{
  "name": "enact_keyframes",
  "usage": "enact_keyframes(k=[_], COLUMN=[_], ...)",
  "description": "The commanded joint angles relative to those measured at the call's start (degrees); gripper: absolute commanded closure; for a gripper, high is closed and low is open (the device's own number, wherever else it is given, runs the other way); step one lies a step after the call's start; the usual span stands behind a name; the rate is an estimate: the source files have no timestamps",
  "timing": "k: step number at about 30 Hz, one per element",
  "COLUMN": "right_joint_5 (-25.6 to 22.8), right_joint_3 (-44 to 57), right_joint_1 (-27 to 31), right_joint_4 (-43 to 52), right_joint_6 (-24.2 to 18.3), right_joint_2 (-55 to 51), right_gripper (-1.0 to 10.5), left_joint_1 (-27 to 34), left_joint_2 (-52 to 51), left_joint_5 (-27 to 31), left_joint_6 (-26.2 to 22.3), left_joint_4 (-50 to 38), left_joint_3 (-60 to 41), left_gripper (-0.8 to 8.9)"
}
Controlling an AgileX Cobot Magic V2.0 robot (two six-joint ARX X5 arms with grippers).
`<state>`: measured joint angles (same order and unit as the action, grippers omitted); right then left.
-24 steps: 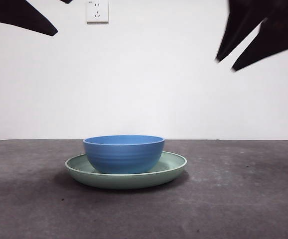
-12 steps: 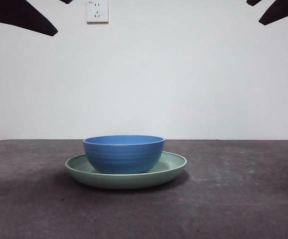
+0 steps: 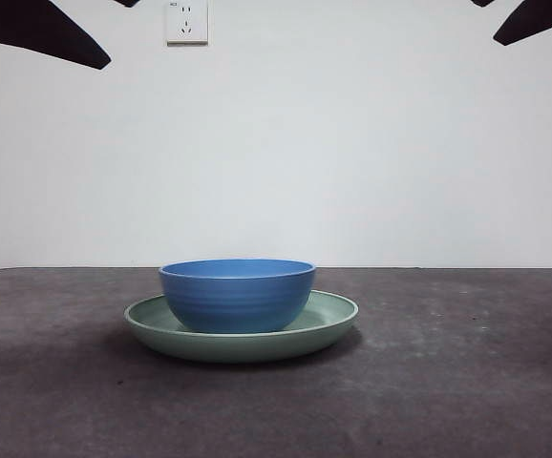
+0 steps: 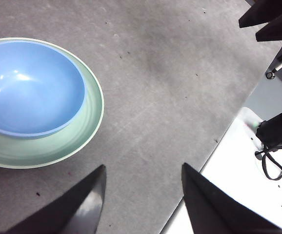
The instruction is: Pick up the blue bowl, put it on the green plate, put it on desk
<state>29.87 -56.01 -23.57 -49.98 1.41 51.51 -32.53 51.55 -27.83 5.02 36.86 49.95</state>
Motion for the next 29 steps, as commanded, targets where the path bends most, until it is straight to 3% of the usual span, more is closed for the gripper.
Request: enact_keyframes(k=[1,5,6,29], right_joint_5=[0.26,0.17,0.20,0.15], right_joint_3=[-0.96,-0.96,-0.96,-0.96], right_joint_1=[-0.31,-0.31,-0.31,-0.28], right_joint_4=[0.02,-1.03,-1.20,-1.05], right_joint_6=[-0.81,-1.25,-1.75,-1.92], right_joint_2=[0.44,0.46,0.44,0.44], right_gripper=[7.8,9.4,9.4,9.4], left_joint_1=[-0.37,-0.37,-0.37,-0.37], left_joint_2=[0.13,0.13,0.13,0.13], left_joint_5=[-0.28,-0.28,-0.28,-0.28], left_joint_6=[-0.92,-0.92,-0.92,-0.92], left_joint_4=[-0.46,-0.46,-0.44,-0.50], left_joint_3=[0.44,0.44,0.44,0.46], left_gripper=[5.77,7.96,8.04,8.05])
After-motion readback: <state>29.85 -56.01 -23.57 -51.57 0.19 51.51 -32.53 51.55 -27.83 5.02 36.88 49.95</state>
